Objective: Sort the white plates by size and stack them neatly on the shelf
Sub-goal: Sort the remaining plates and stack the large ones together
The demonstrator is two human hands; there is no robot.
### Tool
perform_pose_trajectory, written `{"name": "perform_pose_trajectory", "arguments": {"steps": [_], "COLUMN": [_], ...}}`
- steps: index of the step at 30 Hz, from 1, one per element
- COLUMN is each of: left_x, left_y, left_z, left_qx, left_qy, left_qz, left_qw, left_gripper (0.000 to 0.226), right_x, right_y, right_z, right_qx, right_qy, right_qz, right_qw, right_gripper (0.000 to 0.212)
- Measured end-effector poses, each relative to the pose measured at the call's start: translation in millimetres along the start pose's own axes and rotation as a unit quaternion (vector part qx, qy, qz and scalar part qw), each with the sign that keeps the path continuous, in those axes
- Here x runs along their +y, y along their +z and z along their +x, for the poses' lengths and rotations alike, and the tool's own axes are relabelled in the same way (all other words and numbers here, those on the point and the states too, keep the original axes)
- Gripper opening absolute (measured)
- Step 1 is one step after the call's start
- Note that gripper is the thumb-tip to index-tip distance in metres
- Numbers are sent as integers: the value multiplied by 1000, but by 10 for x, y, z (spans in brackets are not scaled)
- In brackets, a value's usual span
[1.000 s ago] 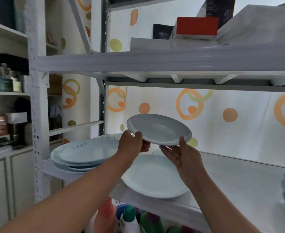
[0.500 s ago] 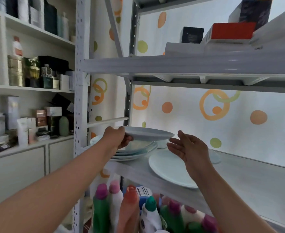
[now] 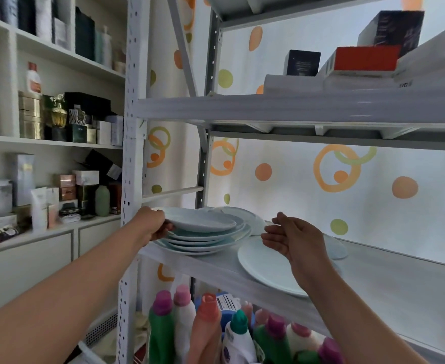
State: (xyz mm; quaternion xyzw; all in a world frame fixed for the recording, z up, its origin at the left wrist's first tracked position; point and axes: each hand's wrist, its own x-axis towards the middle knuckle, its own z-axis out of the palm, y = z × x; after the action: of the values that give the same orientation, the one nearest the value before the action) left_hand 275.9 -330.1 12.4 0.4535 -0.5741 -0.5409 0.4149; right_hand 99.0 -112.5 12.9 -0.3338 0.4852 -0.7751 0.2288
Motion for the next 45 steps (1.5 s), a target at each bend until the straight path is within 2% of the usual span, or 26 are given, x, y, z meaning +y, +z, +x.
{"name": "perform_pose_trajectory", "arguments": {"steps": [4, 6, 9, 12, 16, 18, 23, 27, 34, 42, 45], "left_x": [-66, -119, -182, -183, -49, 40, 180, 202, 99, 42, 30], "left_y": [-83, -131, -205, -219, -75, 96, 625, 1036, 1585, 2060, 2205], "left_z": [197, 281, 341, 306, 89, -69, -368, -571, -699, -662, -606], "left_qx": [15, 30, 69, 77, 143, 148, 61, -12, -91, -148, -161], "left_qy": [17, 34, 114, 137, 202, 240, 303, 307, 285, 266, 268], "left_qz": [62, 133, 318, 366, 345, 319, 258, 244, 230, 241, 258], "left_qw": [998, 990, 939, 917, 906, 905, 915, 920, 926, 922, 914], "left_gripper": [27, 36, 48, 54, 42, 37, 32, 30, 24, 25, 22], "right_x": [19, 19, 22, 21, 12, 7, -10, -20, 8, 30, 107], "right_y": [27, 36, 25, -6, -71, -108, -215, -326, -618, -1201, -1422], "right_z": [12, 9, 10, 19, 29, 41, 91, 140, 251, 678, 946], "right_qx": [-2, -5, -7, -3, 2, 5, 13, 21, 50, 181, 208], "right_qy": [0, -3, -7, -6, -7, -6, -10, -8, -13, -70, -81], "right_qz": [-12, -19, -34, -36, -37, -34, -33, -29, -45, -101, -183], "right_qw": [1000, 1000, 999, 999, 999, 999, 999, 999, 998, 976, 957], "right_gripper": [20, 20, 20, 20, 19, 19, 19, 18, 17, 15, 22]}}
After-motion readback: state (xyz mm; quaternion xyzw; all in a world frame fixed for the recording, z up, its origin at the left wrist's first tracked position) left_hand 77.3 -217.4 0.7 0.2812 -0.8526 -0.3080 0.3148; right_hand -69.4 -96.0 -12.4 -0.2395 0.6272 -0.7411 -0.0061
